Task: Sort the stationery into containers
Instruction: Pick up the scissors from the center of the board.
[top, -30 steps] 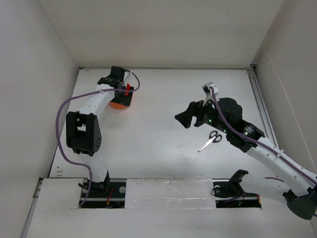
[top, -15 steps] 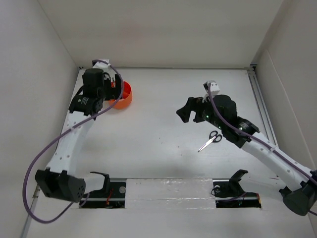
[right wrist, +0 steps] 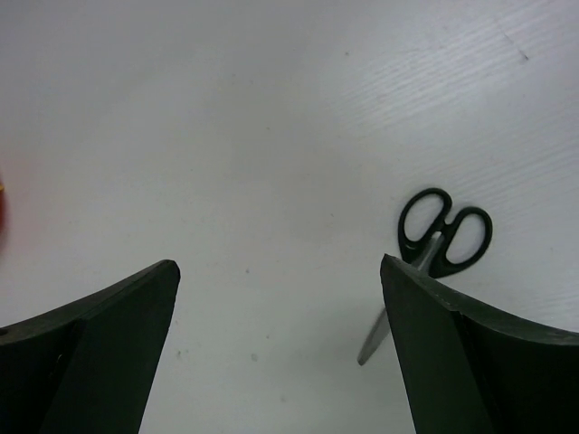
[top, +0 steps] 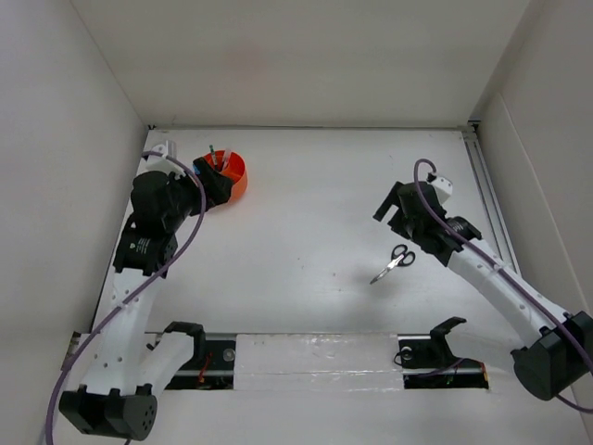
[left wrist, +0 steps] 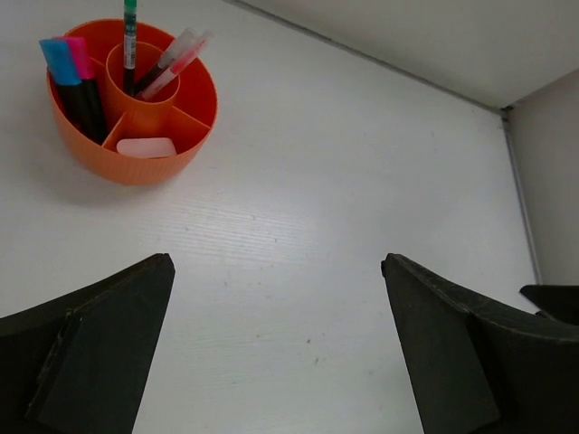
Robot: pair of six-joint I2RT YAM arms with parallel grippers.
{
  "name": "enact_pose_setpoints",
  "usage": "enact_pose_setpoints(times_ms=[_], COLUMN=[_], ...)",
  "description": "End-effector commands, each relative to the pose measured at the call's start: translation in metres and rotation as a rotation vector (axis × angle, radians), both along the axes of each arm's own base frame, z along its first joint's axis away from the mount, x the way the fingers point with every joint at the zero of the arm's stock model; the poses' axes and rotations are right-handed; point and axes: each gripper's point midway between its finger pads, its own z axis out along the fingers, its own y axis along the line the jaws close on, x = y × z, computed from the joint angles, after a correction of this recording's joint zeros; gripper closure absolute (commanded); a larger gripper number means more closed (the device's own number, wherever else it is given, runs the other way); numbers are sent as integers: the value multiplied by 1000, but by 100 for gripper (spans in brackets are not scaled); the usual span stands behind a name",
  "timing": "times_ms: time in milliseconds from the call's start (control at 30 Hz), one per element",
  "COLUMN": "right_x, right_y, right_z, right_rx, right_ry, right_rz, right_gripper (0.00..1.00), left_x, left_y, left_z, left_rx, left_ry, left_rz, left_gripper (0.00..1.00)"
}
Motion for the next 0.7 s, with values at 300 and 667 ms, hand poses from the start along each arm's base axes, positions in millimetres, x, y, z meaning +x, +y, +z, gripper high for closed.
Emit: enact_pose_setpoints(times_ms=[300,667], right_x=[-34,-48], right_y=[-65,-99], right_z=[-61,-100], right_rx=[84,94], right_ry=[118,257], right_rz=[-313,-364], right_gripper=[25,42], left_x=[-40,-48], left_y=[-1,9], left_z=[30,18], left_rx=[-11,26], left_ry=[-199,-180], left_rz=[-29,16], left_gripper=[0,0])
